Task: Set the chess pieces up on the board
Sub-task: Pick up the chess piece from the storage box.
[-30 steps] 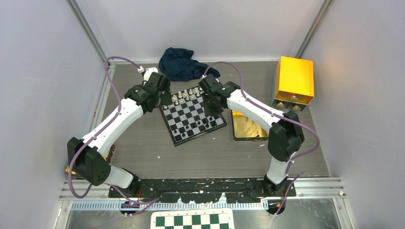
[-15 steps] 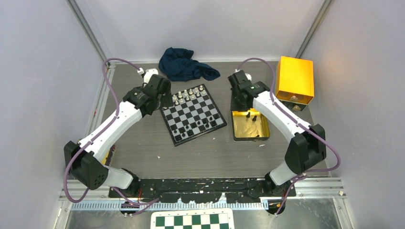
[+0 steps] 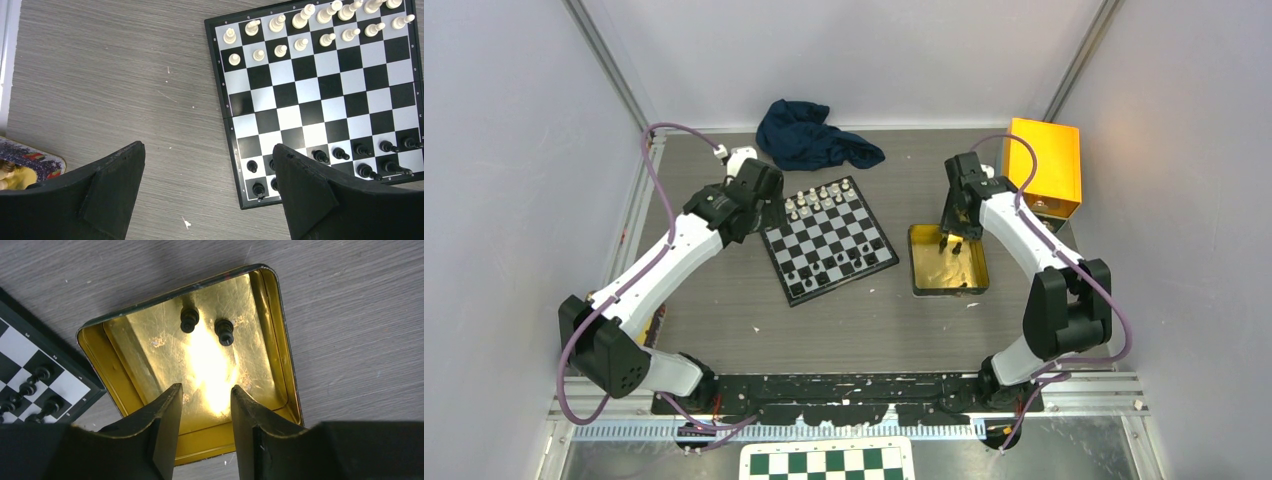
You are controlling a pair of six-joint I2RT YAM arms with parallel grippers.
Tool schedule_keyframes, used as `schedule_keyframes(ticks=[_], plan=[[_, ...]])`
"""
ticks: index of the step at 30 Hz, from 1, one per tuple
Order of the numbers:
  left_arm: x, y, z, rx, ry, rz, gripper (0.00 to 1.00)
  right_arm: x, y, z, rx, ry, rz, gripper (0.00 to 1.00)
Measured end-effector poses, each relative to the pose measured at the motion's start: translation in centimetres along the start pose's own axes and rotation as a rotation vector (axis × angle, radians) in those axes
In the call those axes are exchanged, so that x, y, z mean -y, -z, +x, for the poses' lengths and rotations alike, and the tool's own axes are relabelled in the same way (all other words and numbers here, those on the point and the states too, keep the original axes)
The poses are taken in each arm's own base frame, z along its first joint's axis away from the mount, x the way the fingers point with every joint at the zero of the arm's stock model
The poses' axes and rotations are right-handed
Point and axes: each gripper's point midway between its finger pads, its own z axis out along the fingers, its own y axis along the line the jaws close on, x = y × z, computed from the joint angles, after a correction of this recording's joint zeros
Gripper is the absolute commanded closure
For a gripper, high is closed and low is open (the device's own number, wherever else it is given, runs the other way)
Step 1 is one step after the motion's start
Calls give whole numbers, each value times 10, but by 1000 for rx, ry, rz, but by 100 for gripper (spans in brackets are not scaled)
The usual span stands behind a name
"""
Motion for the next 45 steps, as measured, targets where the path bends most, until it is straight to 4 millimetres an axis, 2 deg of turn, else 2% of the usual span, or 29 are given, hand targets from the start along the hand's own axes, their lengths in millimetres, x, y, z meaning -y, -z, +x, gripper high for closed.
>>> schedule_keyframes(ticks=[17,45], plan=[[-2,0,1,-3,-13,-5,0,12,-38,-3,-55,-69,24,54],[-6,0,3,-9,-50,-19,0,17,-63,13,-101,-133,28,58]])
